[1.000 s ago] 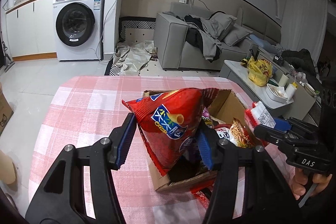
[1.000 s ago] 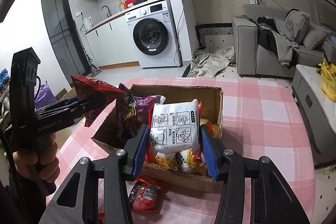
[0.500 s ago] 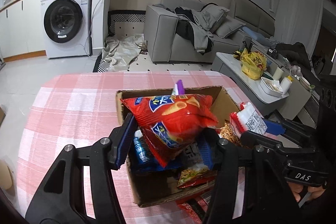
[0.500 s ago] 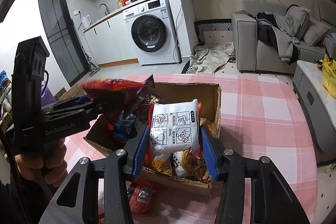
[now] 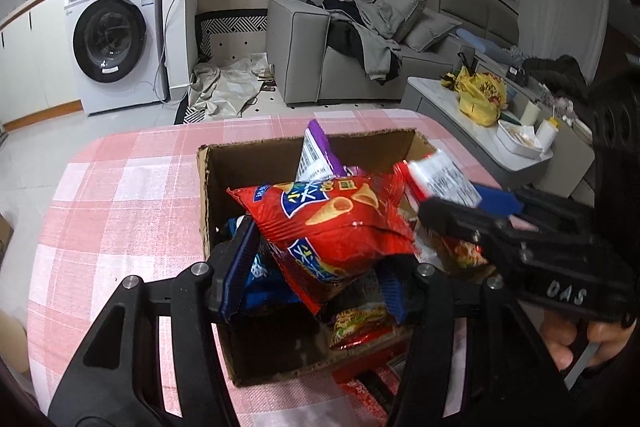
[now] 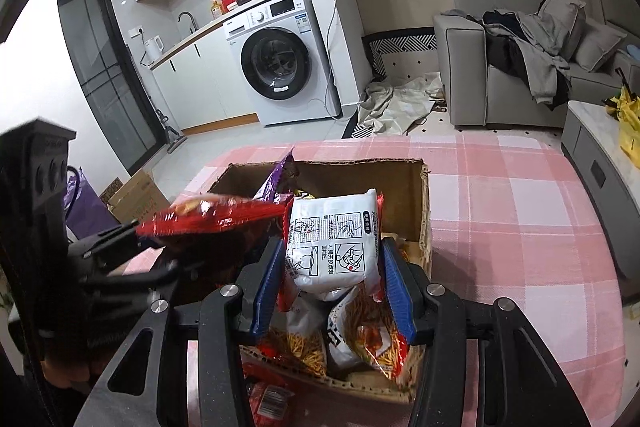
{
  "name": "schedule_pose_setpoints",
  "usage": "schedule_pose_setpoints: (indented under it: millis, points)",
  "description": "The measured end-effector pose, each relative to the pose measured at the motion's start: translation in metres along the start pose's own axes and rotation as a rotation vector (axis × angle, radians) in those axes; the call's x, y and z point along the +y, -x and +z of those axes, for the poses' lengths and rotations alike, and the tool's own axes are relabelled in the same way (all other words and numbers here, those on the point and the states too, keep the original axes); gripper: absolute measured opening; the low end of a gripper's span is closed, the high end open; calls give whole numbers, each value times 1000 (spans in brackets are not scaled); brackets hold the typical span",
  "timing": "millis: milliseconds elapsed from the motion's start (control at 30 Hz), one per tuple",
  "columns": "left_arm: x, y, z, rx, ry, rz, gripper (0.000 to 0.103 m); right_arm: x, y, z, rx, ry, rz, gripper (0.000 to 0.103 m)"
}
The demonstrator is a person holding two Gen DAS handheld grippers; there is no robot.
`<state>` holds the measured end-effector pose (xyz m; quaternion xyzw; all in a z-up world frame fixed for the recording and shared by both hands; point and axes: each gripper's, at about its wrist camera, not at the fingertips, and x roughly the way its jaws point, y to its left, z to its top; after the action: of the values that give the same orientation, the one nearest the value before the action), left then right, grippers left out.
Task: Organize snacks
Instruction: 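Lower both bags into the box and open both grippers, then withdraw both grippers from the box toward the remaining red packets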
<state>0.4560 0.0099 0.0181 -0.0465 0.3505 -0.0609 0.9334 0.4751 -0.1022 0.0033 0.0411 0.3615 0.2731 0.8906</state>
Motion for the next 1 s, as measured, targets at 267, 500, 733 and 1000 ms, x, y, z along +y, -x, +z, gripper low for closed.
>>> schedule_pose_setpoints:
  millis: [267, 500, 733, 1000]
  points:
    - [-4, 6, -14, 6, -43, 19, 53, 2, -7, 0, 14, 13, 1, 55]
    - [4, 26, -20, 21, -23, 10, 61, 8, 15, -8, -8, 55, -9, 78]
    - [4, 58, -28, -12, -13, 9, 84, 0, 39, -13, -24, 19, -34, 96]
    - [6, 103, -37, -58, 11, -2, 103, -6, 62, -27, -27, -17, -15, 102]
